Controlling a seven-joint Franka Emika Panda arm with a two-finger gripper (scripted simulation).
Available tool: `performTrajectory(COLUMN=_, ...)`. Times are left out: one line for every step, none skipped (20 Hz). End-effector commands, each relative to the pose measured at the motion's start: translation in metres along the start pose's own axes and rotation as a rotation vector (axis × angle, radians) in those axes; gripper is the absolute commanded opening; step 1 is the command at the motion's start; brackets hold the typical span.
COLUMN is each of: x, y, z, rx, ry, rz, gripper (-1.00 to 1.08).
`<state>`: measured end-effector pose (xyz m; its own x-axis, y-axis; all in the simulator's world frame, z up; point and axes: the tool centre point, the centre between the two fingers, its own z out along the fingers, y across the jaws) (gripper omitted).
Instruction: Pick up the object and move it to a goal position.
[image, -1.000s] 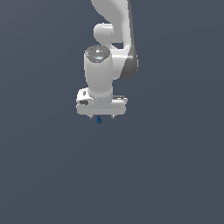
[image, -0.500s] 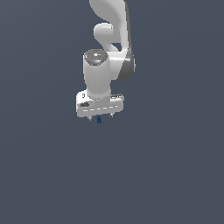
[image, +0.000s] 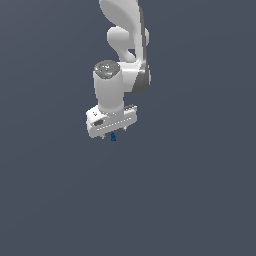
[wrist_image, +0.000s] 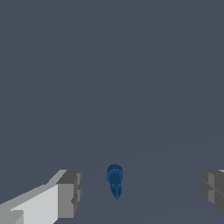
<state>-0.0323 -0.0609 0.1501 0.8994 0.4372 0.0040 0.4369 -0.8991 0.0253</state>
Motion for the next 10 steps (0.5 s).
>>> performTrajectory(x=-0.005, y=0.000, z=0.004, rx=0.001, ry=-0.001, rz=-0.064, gripper=1.00)
performTrajectory(x=-0.006, y=0.000, z=0.006, rx=0.002, ry=-0.001, rz=-0.089, gripper=1.00)
performTrajectory(x=-0.008, y=0.000, z=0.008, rx=0.002, ry=-0.001, rz=-0.114, gripper=1.00)
performTrajectory(x=-0.010, y=0.000, z=0.009, rx=0.003, ry=-0.001, rz=-0.139, gripper=1.00)
performTrajectory(x=-0.012, y=-0.001, z=0.011, rx=0.003, ry=-0.002, rz=-0.164, gripper=1.00)
performTrajectory(x=-0.014, y=-0.001, z=0.013, rx=0.004, ry=-0.002, rz=-0.189, gripper=1.00)
performTrajectory(x=-0.015, y=-0.001, z=0.014, rx=0.005, ry=-0.002, rz=-0.215, gripper=1.00)
performTrajectory(x=-0.017, y=-0.001, z=0.016, rx=0.005, ry=-0.002, rz=-0.240, gripper=1.00)
performTrajectory(x=-0.019, y=-0.001, z=0.017, rx=0.006, ry=-0.002, rz=-0.265, gripper=1.00)
performTrajectory(x=-0.021, y=-0.001, z=0.019, rx=0.007, ry=-0.002, rz=-0.290, gripper=1.00)
